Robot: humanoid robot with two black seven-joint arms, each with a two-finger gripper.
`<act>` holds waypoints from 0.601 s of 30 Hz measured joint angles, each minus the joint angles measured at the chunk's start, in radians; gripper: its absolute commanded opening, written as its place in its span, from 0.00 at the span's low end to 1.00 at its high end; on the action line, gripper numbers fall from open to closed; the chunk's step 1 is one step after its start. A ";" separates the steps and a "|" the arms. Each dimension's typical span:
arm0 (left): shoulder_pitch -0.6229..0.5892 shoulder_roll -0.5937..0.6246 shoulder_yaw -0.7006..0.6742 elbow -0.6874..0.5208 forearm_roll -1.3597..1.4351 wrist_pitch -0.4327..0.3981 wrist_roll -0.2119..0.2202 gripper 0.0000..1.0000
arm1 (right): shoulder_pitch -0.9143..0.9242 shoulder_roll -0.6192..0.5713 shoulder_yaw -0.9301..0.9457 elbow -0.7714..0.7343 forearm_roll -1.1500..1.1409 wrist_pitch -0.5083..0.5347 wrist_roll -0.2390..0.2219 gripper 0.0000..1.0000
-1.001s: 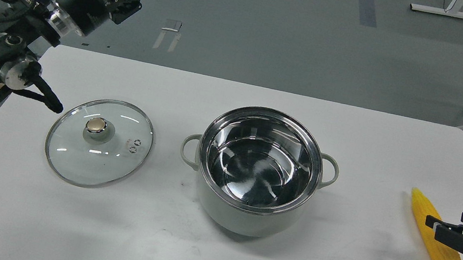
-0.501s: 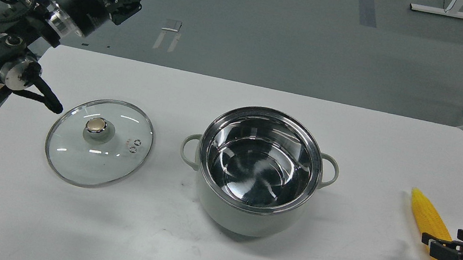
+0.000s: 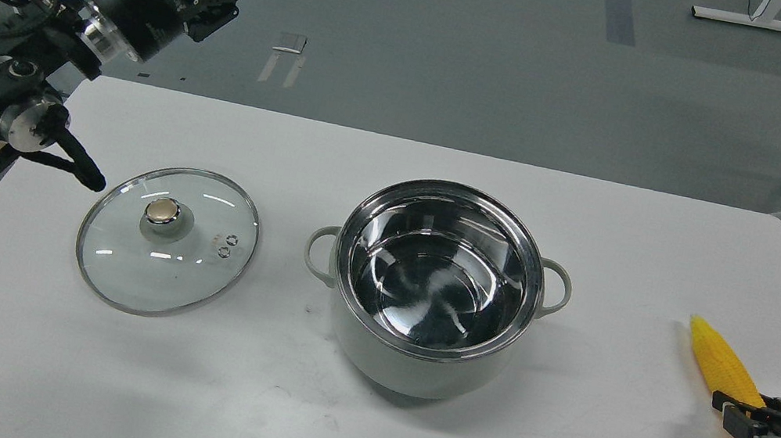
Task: Open pot and put corn in
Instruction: 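Reach the right gripper down and grasp the yellow corn cob, then lift the corn cob and carry it over the pot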
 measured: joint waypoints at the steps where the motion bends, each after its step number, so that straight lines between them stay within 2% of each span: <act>1: 0.000 0.000 0.000 -0.001 0.000 0.000 0.000 0.95 | -0.001 -0.001 -0.001 0.007 0.000 0.000 0.000 0.00; 8: 0.003 0.002 0.000 -0.015 0.000 0.001 0.000 0.95 | 0.042 -0.065 -0.008 0.133 0.017 0.002 0.001 0.00; 14: 0.003 0.001 0.000 -0.017 0.000 0.001 0.000 0.95 | 0.203 -0.146 -0.011 0.198 0.045 0.028 0.000 0.00; 18: 0.002 0.000 0.001 -0.016 0.001 0.001 0.000 0.95 | 0.362 -0.131 -0.038 0.201 0.048 0.105 0.000 0.00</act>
